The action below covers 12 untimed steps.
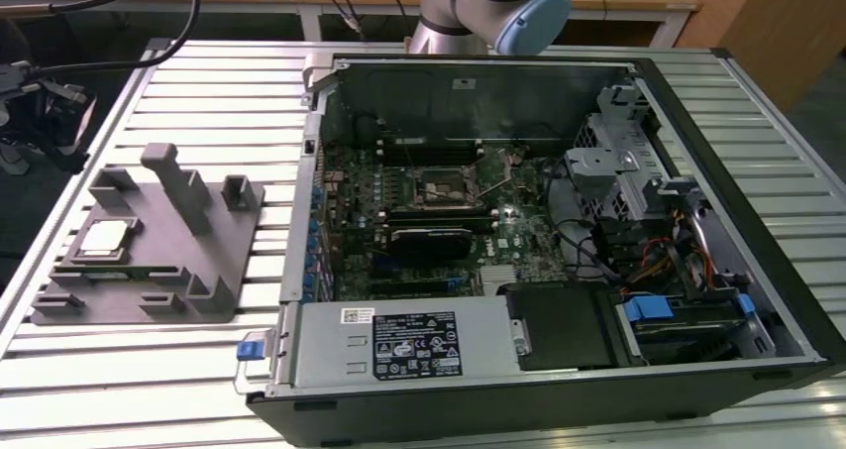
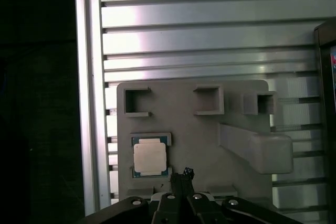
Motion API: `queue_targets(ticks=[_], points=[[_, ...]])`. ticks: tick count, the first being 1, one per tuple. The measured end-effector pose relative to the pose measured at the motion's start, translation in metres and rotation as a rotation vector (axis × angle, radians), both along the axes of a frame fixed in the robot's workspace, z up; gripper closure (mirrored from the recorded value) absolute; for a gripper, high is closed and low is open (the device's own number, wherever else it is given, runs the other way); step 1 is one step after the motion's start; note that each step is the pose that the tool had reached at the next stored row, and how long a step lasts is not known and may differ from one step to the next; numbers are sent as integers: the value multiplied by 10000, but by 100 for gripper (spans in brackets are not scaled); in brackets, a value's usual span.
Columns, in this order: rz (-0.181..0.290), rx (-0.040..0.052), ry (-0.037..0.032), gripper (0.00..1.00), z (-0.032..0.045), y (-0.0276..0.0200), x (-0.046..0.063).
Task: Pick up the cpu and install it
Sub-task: 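Pick up the cpu and move it towards the insertion slot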
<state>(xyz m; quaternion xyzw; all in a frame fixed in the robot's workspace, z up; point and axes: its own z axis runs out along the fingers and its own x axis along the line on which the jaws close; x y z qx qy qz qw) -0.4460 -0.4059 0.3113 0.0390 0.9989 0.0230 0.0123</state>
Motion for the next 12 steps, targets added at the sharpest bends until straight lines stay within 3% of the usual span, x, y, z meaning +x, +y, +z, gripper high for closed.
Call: queue_targets(ticks=[12], points=[[0,0,0,89,-96,0,-11]])
